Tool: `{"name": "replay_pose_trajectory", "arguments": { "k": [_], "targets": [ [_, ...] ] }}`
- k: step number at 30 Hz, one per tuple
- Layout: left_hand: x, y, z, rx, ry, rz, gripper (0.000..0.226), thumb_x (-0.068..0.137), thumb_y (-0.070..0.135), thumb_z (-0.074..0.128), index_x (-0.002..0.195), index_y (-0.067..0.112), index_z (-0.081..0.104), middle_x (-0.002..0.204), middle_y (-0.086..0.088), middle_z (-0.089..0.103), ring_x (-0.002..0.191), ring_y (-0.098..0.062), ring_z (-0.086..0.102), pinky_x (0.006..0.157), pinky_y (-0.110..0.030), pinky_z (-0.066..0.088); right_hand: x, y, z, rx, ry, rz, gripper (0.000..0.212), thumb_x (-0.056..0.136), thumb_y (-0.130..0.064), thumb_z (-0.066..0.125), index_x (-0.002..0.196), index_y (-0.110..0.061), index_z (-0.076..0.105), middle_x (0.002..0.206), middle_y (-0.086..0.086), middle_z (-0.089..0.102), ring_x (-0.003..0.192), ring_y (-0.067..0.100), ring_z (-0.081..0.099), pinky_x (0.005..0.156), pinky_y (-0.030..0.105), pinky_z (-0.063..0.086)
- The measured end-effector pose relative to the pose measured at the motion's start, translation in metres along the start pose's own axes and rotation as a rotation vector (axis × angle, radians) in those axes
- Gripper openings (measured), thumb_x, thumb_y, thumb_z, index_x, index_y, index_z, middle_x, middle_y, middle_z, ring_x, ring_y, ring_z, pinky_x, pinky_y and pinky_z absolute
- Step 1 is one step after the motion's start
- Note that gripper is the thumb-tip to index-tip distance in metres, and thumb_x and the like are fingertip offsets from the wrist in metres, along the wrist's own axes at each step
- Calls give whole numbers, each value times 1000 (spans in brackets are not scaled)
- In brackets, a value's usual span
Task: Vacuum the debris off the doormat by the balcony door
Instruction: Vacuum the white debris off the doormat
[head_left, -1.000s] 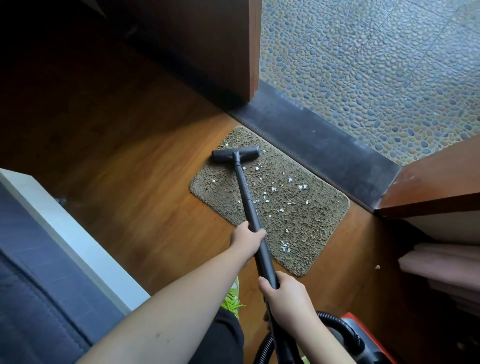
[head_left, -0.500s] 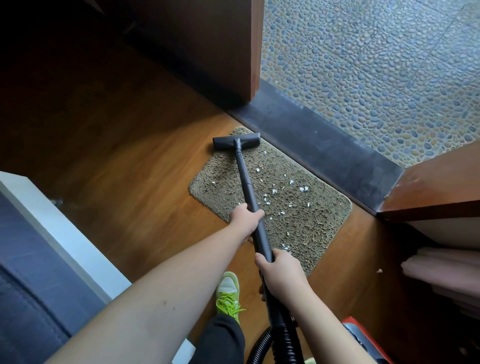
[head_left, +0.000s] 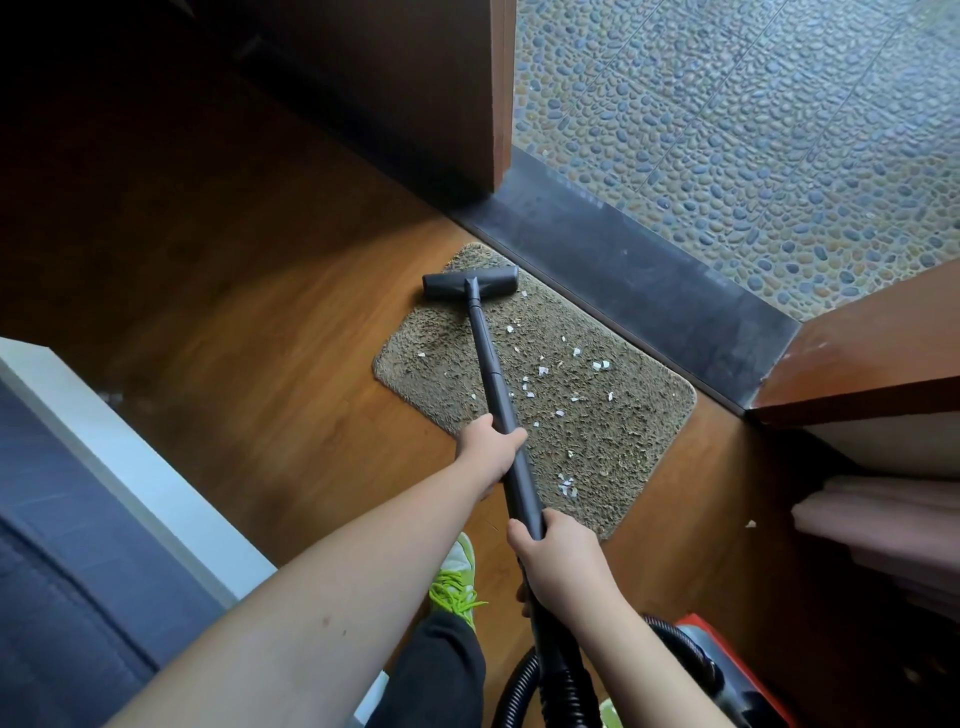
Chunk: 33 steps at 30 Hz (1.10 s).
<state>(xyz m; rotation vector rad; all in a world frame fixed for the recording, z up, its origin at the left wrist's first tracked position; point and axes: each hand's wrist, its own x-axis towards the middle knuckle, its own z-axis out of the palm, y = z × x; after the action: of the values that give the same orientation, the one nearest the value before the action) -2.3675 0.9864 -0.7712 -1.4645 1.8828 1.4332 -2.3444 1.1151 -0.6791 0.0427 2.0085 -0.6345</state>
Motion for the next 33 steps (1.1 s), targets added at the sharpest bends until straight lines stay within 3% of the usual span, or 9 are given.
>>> {"name": "replay_pose_trajectory", "arguments": {
  "k": [3,6,14,17,20,24,27,33],
  "targets": [
    [-7,-10,7,32,2,6,28,85,30,64,103,9,61,90,-7,61,69,-17,52,50,-24,36,-9,11,3,-13,-8,7,34,83,-48,51,84,-14,53,86,12,67,77,33,68,70,46,59],
    [-18,-18,12,76,6,10,25,85,32,63,98,11,59,91,-8,61,75,-21,53,51,-25,36,-18,23,5,-26,-11,15,33,84,-47,50,86,-14,53,87,12,67,76,33,68,70,46,59],
    [-50,-35,37,74,0,-75,37,83,34,63,109,10,56,105,-10,63,88,-27,59,67,-28,43,-45,58,2,-118,-35,9,34,88,-48,49,86,-14,52,84,6,65,71,26,66,64,35,56],
    [-61,-40,46,79,3,-100,43,85,34,62,119,9,53,115,-10,62,99,-29,60,75,-29,45,-56,68,-2,-184,-19,-11,32,91,-46,48,88,-15,53,83,1,61,71,20,56,53,25,40],
    [-74,-40,53,91,21,-122,49,87,33,62,126,6,49,124,-12,60,109,-32,59,84,-32,46,-64,75,-3,-219,-20,-11,33,91,-45,48,92,-13,54,88,4,62,77,22,54,61,28,37],
    [-89,-44,60,102,22,-171,53,85,33,64,129,7,48,125,-12,59,110,-34,58,90,-36,50,-77,84,3,-202,-25,4,29,91,-41,49,95,-13,52,90,6,61,79,25,57,59,29,37],
    [-96,-48,63,109,37,-157,44,84,30,64,121,8,53,120,-13,62,106,-34,60,91,-39,52,-82,89,9,-174,-6,6,32,92,-41,49,107,-12,51,103,11,64,94,31,61,70,31,42],
    [-95,-51,57,123,62,-103,32,85,31,62,109,10,59,110,-12,66,98,-33,62,84,-36,52,-86,87,19,-116,7,-35,42,93,-43,48,125,-16,44,104,11,64,94,31,61,78,37,49]
  ]
}}
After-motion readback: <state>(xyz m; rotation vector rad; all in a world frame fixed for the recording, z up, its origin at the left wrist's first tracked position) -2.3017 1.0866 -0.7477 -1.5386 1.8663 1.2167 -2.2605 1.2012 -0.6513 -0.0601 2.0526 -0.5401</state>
